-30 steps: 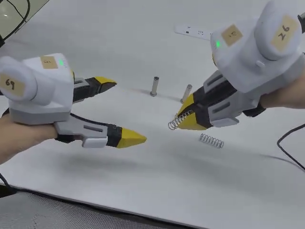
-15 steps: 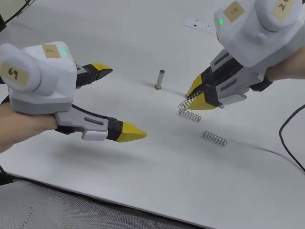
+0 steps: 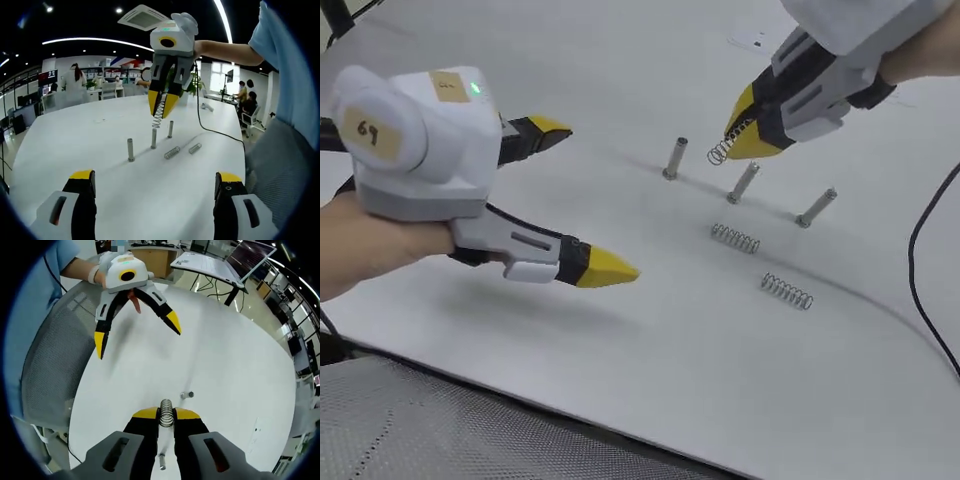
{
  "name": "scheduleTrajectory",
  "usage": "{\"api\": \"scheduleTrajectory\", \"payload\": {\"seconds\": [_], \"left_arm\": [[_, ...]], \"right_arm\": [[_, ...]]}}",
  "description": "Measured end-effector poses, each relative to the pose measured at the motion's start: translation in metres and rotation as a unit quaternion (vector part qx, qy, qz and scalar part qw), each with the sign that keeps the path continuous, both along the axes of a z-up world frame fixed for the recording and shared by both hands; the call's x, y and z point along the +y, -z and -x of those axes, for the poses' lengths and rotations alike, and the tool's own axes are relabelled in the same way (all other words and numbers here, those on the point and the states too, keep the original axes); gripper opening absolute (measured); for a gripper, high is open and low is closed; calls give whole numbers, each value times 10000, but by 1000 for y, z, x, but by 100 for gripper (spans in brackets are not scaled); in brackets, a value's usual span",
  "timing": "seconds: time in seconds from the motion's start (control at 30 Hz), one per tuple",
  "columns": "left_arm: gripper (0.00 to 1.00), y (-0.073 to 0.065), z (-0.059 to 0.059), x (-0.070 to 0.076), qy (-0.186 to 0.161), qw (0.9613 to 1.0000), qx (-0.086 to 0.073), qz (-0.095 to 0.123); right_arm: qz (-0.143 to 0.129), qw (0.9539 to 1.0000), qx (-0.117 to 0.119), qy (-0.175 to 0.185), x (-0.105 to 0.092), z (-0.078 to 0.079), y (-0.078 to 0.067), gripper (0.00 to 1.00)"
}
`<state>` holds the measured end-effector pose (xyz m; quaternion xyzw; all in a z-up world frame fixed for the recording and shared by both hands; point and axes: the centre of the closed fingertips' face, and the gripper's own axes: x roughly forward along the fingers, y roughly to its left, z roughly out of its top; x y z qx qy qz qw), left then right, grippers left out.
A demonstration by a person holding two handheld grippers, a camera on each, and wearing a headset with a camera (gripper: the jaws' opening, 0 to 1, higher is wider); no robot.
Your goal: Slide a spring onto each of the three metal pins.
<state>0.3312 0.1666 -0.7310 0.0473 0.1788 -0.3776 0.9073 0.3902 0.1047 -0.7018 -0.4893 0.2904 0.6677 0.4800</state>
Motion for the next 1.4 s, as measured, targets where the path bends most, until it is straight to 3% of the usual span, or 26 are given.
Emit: {"api": "scheduleTrajectory", "payload": {"seconds": [0.1, 0.33, 0.73, 1.13, 1.4], "left_arm": [[97, 1, 1, 0, 29, 10000, -10, -40], [97, 3, 0, 1, 53, 9999, 3, -103], [95, 7, -1, 1, 90, 9999, 73, -115], [94, 9, -2, 2, 89, 9999, 88, -117], [93, 10, -2, 4, 71, 9999, 101, -105]], "right_arm": [[26, 10000, -19, -51, 7, -4, 2, 8], [301, 9988, -307, -227, 13, -23, 13, 8], [476, 9978, -351, -310, 22, -38, 18, 8], [669, 9964, -311, -410, 26, -44, 27, 8], [719, 9960, -260, -468, 28, -38, 28, 8]]}}
